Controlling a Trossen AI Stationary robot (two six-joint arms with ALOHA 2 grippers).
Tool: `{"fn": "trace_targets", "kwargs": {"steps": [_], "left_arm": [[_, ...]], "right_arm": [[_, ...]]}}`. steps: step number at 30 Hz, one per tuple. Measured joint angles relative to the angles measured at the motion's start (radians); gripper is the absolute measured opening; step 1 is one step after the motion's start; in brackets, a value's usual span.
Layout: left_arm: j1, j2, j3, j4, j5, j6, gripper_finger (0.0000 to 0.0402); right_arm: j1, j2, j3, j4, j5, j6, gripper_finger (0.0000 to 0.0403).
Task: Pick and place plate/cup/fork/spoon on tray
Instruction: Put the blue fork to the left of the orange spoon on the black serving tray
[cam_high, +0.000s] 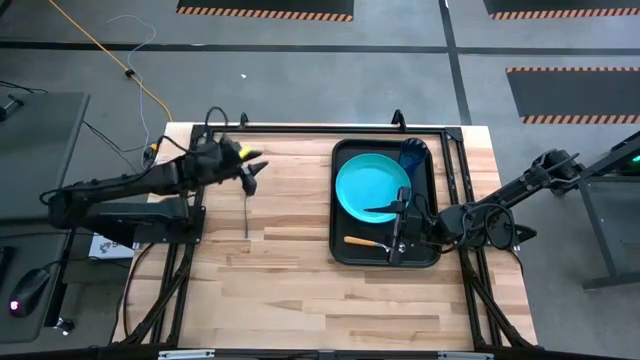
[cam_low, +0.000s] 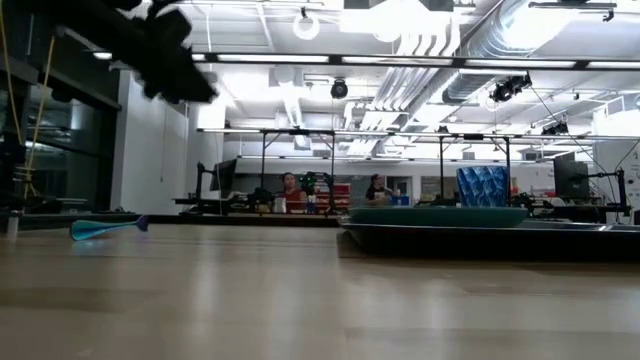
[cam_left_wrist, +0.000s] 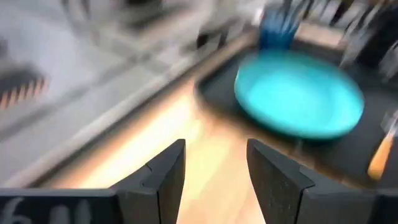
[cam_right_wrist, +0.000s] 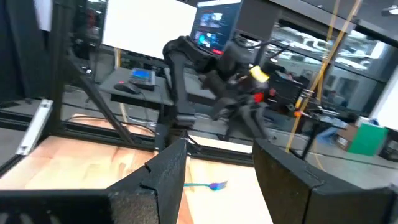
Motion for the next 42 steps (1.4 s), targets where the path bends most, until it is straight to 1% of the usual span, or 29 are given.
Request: {"fn": "trace_targets", "kwargs": {"steps": [4, 7, 10, 12, 16, 19, 24, 29, 36, 42], "left_arm": [[-0.091, 0.019, -0.001, -0.263, -0.103, -0.151, 0.0158], [-0.16, 0.047, -0.039, -0.35, -0.203, -0.29, 0.0158], [-0.223, 0.05, -0.092, -0.344, -0.277, -0.41, 0.0158], [-0.262, 0.05, -0.132, -0.346, -0.309, -0.504, 0.0158], [-0.33, 0.051, -0.208, -0.352, -0.328, -0.661, 0.0158], [-0.359, 0.051, -0.251, -0.358, -0.329, -0.752, 0.0158], [-0.381, 0.051, -0.275, -0.339, -0.367, -0.807, 0.0158], [-0.386, 0.068, -0.298, -0.242, -0.372, -0.797, 0.0158], [-0.384, 0.178, -0.309, -0.231, -0.382, -0.847, 0.0158], [-0.384, 0.291, -0.309, -0.149, -0.389, -0.85, 0.0158]], "right_arm": [[-0.002, 0.0, 0.0, 0.0, 0.037, 0.001, 0.0178], [-0.002, 0.0, 0.0, 0.0, 0.04, 0.003, 0.0178], [-0.002, 0.0, 0.0, -0.002, 0.039, 0.003, 0.0178], [-0.002, 0.0, 0.0, -0.002, 0.039, 0.002, 0.0178], [-0.002, 0.0, 0.0, -0.003, 0.039, 0.0, 0.0178], [-0.002, 0.0, 0.0, -0.003, 0.039, 0.0, 0.0178], [-0.009, 0.0, 0.0, -0.003, 0.038, 0.001, 0.0178], [-0.035, 0.0, 0.0, -0.006, 0.037, 0.025, 0.0178], [-0.053, 0.0, 0.0, -0.016, 0.037, 0.048, 0.0178], [-0.053, 0.0, 0.0, -0.016, 0.037, 0.047, 0.0178]]}}
